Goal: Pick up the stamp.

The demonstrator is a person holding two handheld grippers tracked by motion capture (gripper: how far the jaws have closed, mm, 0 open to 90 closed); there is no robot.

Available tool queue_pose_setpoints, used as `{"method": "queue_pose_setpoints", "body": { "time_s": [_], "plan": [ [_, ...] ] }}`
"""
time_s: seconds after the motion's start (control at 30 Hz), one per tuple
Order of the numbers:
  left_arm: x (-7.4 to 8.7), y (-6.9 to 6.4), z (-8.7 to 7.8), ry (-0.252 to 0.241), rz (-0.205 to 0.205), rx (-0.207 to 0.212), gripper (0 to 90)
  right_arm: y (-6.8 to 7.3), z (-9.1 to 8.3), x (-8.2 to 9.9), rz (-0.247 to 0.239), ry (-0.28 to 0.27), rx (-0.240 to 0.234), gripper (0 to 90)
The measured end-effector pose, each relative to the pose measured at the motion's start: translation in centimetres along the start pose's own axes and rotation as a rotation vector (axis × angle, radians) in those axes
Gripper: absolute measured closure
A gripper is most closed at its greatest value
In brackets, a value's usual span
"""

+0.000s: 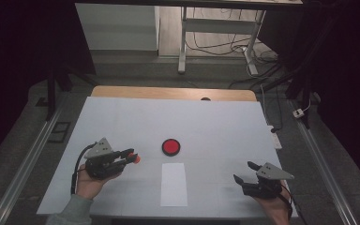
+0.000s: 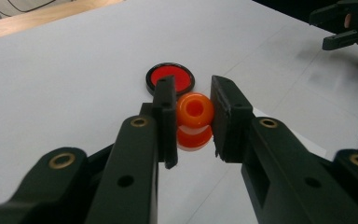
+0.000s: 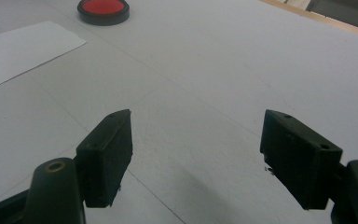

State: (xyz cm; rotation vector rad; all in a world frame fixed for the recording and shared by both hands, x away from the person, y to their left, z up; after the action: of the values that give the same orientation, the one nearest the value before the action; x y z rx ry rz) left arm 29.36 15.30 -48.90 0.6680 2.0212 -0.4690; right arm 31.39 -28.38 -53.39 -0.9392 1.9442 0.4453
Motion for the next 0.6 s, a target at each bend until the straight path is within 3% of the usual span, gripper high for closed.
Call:
{"method": "queue_pose_setpoints", "body": {
  "time_s": [0.6],
  "plan": [
    [-1.3,-1.5,2.0,0.006,0.023,0.040,72.1,0.1,0.0,-0.1,-0.003,-0.002,-0.001,25.3]
  ]
}}
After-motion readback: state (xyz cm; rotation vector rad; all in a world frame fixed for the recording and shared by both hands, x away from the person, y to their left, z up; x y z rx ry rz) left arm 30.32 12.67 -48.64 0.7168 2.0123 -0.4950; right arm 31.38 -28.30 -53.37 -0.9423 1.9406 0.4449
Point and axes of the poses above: each handheld gripper's, and its own axes: z roughly forward along the jaws, x roughly out of its underside, y roughly to its left, the point moved 6 cm from there along z, roughly forward along the jaws, and after that the axes turned 8 degrees about -x, right-handed, at the moved point
